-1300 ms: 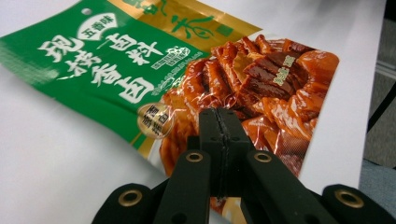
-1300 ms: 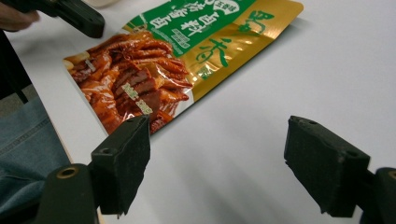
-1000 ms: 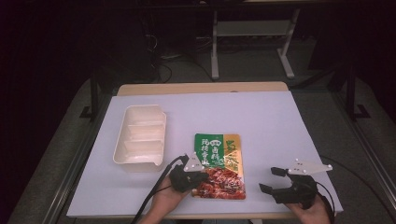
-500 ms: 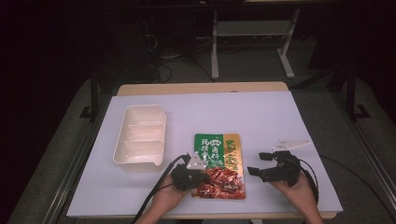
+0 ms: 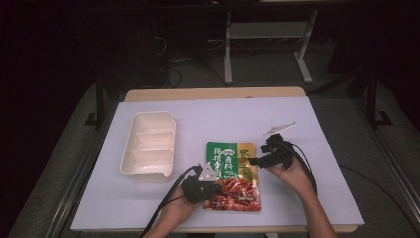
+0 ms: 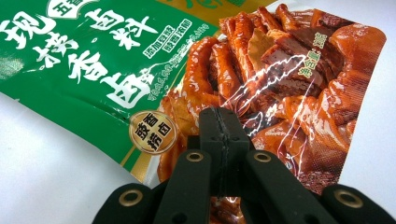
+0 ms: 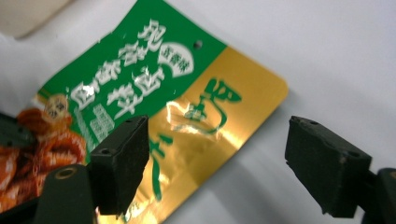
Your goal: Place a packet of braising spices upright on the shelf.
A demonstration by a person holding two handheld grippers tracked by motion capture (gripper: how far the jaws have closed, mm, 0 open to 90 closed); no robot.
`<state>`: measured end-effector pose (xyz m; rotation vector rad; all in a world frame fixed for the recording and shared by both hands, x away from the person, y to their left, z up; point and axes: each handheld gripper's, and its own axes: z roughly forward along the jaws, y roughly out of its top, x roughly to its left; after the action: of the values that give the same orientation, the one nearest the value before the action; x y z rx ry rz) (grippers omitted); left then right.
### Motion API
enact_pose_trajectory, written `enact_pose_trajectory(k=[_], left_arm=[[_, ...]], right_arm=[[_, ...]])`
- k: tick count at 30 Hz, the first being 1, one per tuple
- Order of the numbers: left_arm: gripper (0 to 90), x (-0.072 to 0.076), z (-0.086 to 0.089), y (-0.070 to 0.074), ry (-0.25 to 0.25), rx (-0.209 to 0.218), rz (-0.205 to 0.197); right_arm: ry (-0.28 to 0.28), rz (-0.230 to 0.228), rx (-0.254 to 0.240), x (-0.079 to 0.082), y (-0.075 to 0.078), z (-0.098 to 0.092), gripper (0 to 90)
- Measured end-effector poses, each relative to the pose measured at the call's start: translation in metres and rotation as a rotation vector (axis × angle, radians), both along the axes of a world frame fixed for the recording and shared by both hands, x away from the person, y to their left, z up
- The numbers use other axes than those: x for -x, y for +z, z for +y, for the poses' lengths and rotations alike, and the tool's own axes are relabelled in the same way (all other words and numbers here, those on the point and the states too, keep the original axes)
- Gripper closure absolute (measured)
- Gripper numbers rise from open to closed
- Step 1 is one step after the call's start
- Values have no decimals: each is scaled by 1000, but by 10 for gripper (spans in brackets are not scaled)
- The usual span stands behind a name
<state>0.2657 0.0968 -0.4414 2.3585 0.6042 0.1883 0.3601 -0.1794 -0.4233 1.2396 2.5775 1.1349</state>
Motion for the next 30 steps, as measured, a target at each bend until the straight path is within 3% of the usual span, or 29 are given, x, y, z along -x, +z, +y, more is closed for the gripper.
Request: enact_pose_trajectory(k=[6, 11, 17, 21, 24, 30], left_arm=[[900, 0, 0, 0, 0, 0, 1], [900, 1, 0, 0, -4, -3, -9], [900, 1, 0, 0, 4, 4, -1], [900, 1, 0, 0, 5, 7, -1], [900, 1, 0, -1, 3, 6, -3], [900, 1, 1, -1, 4, 10, -4]], right_arm=[[-12, 32, 2, -29, 7, 5, 250], [-16, 71, 1, -44, 1, 3, 333], [-13, 101, 5, -47, -8, 5, 381], [8, 99, -4, -47, -9, 7, 442], [17, 79, 22, -46, -7, 10, 486], [31, 99, -45, -43, -1, -1, 558]])
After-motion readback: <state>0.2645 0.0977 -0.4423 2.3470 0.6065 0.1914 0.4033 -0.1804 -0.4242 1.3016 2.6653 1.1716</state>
